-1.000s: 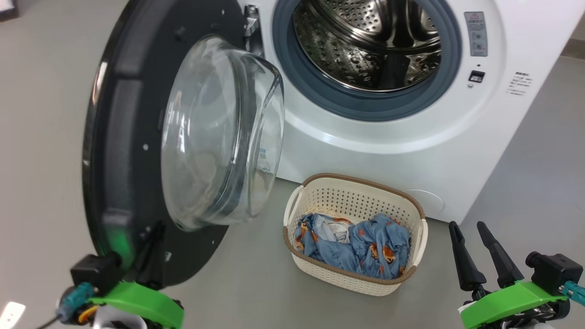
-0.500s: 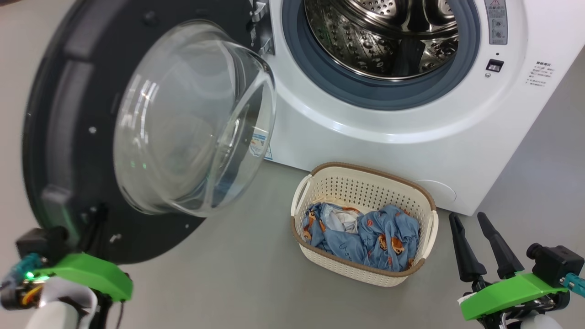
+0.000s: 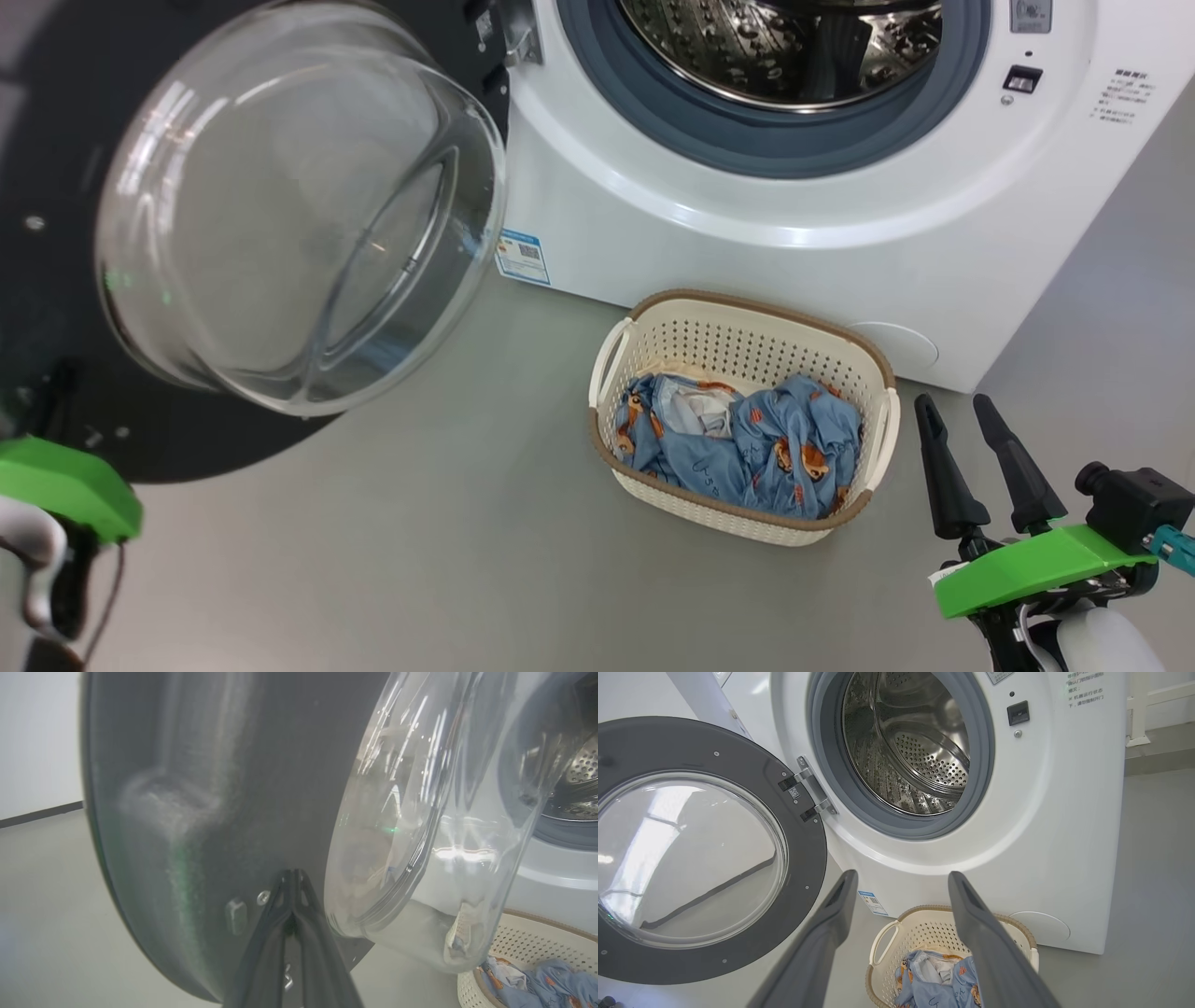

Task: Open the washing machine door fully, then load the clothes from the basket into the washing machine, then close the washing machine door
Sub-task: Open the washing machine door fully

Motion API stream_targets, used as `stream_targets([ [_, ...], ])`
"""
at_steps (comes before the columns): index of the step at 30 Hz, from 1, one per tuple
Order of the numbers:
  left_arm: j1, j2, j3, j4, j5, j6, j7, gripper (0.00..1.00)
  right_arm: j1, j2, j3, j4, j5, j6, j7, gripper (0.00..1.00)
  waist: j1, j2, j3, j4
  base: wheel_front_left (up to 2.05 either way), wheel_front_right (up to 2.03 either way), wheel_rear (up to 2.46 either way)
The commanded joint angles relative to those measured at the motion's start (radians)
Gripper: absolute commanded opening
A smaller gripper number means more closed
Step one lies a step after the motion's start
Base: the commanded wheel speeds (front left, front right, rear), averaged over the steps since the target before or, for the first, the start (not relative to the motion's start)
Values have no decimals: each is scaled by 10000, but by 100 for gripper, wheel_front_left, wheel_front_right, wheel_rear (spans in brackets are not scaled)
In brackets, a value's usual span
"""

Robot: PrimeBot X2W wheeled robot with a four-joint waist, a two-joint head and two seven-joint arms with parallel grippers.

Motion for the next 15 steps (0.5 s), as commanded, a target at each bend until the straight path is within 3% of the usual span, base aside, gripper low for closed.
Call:
stream_targets([
  [1,-720,848,435,75,57,-35,-171,0,-305,24,239,-234,-141,100,-120,100,0,0,112,-70,0,0,0],
  [15,-2315,1303,-44,2660,371,-376,-486,0,-411,98,278,-110,-87,100,-120,100,0,0,79,-258,0,0,0],
])
